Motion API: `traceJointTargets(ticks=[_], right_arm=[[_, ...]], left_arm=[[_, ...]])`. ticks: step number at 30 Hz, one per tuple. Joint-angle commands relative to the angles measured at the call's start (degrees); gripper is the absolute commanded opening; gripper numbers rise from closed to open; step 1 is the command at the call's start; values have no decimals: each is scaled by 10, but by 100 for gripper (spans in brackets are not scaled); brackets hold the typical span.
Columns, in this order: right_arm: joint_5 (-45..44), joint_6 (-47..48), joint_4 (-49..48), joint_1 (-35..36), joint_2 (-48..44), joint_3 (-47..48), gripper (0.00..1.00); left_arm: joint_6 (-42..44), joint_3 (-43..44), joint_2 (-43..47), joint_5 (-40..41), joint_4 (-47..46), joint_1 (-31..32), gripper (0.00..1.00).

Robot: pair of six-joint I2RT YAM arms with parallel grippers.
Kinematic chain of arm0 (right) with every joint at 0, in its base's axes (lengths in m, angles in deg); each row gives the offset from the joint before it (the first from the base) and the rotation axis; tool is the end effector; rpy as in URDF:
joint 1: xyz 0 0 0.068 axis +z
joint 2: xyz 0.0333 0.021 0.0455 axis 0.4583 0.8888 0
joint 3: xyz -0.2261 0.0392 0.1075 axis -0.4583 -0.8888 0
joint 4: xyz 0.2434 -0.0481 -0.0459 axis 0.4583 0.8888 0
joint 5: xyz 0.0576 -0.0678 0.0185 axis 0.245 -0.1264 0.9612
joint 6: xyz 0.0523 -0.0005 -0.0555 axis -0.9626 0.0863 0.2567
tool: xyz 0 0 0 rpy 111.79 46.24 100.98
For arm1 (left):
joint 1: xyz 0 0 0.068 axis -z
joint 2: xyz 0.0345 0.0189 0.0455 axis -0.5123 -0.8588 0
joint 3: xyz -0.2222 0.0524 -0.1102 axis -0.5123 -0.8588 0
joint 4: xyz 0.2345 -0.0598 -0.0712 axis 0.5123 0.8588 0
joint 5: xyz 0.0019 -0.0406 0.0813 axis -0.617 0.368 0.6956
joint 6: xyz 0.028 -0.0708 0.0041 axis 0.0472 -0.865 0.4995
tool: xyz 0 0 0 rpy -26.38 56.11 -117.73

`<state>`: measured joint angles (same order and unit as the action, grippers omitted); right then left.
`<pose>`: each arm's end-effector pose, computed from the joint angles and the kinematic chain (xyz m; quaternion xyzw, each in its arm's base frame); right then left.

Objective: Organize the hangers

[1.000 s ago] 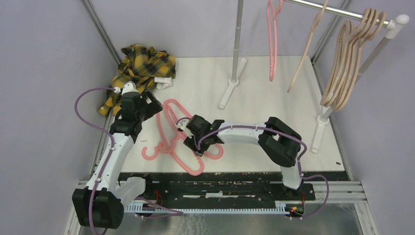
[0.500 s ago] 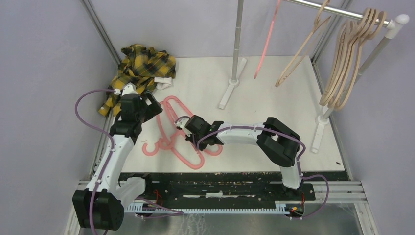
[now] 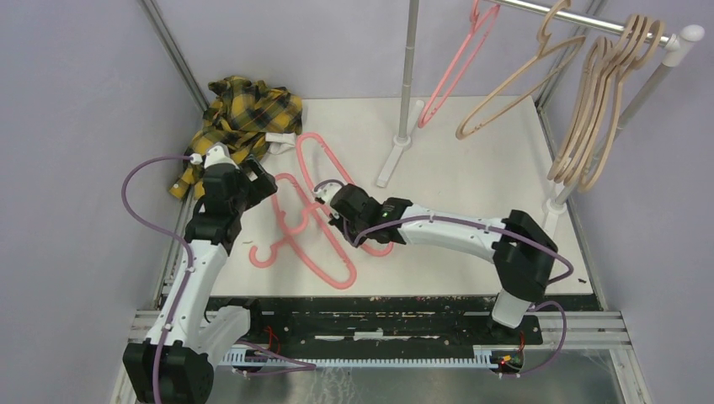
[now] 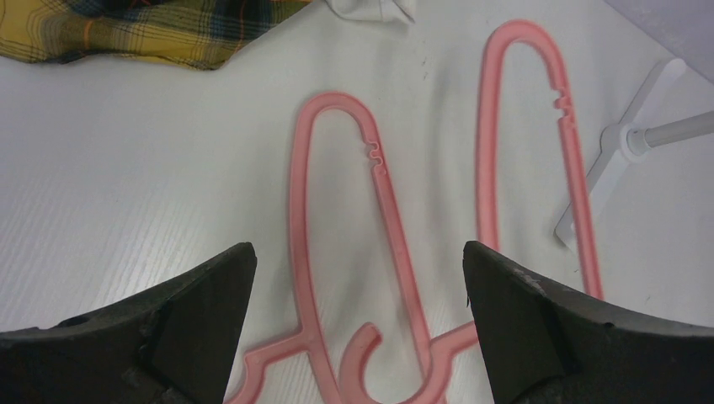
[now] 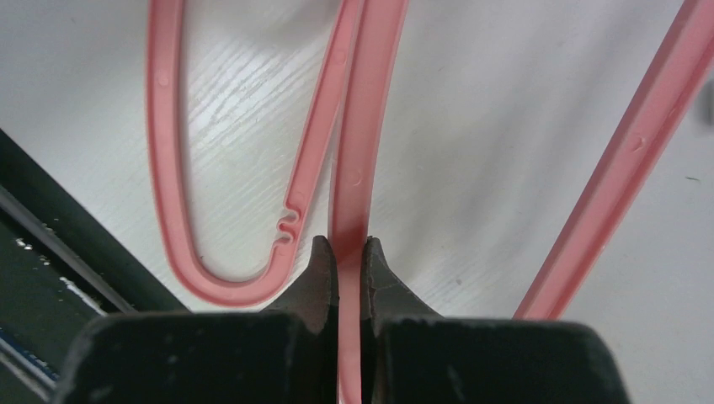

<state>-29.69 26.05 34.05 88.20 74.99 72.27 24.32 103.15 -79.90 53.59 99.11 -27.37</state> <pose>0.1960 0.3332 0.1858 -0.3883 0.8621 0.1277 0.2996 0.2343 -0.0056 0.2657 -0.2227 0.8353 -0.0836 0.4957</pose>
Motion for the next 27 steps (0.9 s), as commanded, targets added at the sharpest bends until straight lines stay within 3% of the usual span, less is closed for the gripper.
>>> traceJointTargets(ticks=[1, 6, 17, 27], right_arm=[[-36, -40, 8, -14, -80, 48, 0], [-13, -106, -35, -37, -142, 57, 0], [-157, -239, -286, -39, -289, 28, 1], [-193, -342, -423, -39, -308, -43, 1]], left_arm=[[0, 3, 25, 19, -14, -4, 99], [1, 4, 33, 21, -13, -4, 99], [11, 16, 17, -7, -15, -4, 99], [27, 3, 15, -15, -16, -4, 99]])
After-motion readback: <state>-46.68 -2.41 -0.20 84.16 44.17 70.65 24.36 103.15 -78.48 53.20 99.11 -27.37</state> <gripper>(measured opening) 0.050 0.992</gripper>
